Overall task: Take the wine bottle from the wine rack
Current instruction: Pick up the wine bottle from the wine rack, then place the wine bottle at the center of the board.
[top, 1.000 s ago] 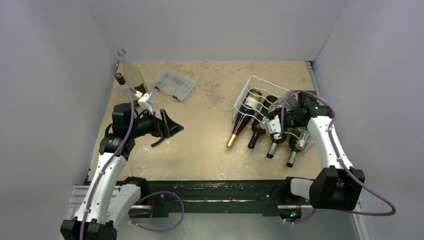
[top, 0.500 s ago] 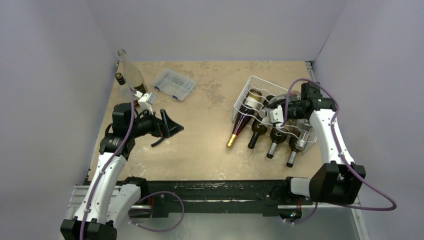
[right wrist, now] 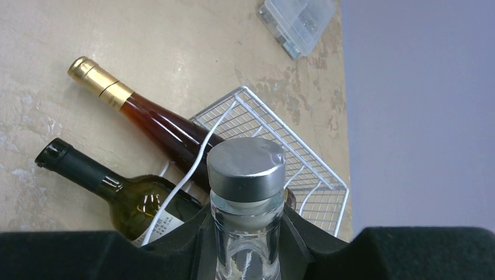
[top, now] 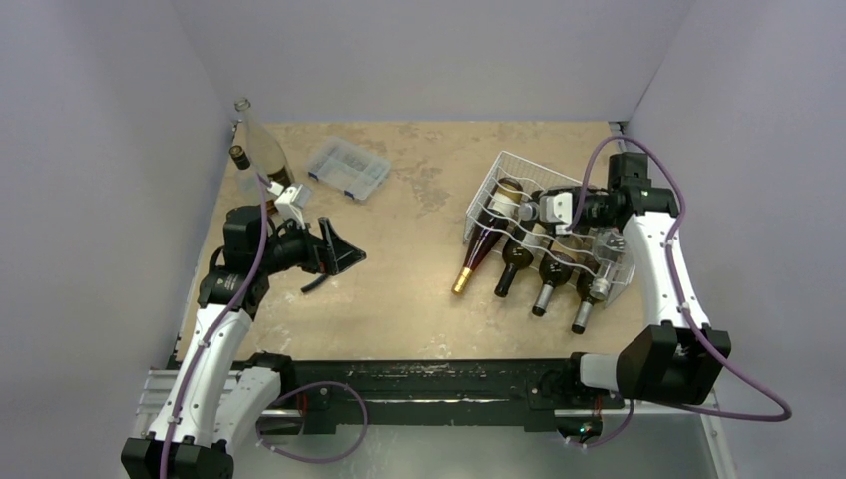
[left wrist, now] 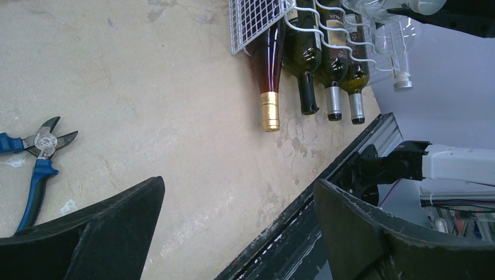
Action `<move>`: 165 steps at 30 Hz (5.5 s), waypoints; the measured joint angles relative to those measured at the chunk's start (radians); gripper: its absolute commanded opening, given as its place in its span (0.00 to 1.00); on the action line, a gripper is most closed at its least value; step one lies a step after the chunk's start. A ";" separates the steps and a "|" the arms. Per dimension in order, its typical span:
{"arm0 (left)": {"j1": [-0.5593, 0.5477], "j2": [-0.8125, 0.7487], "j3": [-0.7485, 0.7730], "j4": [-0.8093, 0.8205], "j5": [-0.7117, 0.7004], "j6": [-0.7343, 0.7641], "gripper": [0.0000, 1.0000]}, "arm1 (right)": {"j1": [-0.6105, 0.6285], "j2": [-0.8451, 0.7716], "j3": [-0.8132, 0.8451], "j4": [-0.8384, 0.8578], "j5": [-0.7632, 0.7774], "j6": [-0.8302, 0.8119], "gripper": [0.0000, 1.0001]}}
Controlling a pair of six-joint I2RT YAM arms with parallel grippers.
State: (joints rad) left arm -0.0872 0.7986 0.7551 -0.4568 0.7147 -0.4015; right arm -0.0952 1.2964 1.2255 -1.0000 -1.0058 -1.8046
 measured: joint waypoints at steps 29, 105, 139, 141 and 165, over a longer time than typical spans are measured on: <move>0.000 0.000 0.000 0.000 0.007 0.000 1.00 | -0.071 0.006 0.076 0.150 -0.149 0.438 0.00; -0.388 -0.083 -0.119 0.222 -0.257 -0.269 1.00 | 0.509 -0.090 -0.162 0.926 -0.214 1.637 0.00; -0.420 -0.228 -0.139 0.128 -0.507 -0.267 1.00 | 0.708 0.108 -0.531 1.771 0.118 1.852 0.10; -0.420 -0.222 -0.139 0.136 -0.507 -0.267 1.00 | 0.708 0.109 -0.531 1.771 0.119 1.841 0.11; -0.428 -0.254 -0.247 0.243 -0.459 -0.230 1.00 | 0.701 0.126 -0.565 1.817 0.058 1.758 0.59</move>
State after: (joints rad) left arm -0.5148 0.5449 0.5079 -0.2134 0.2554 -0.6315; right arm 0.6056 1.4223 0.6605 0.8169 -0.9478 -0.0463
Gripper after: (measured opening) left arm 0.998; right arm 0.506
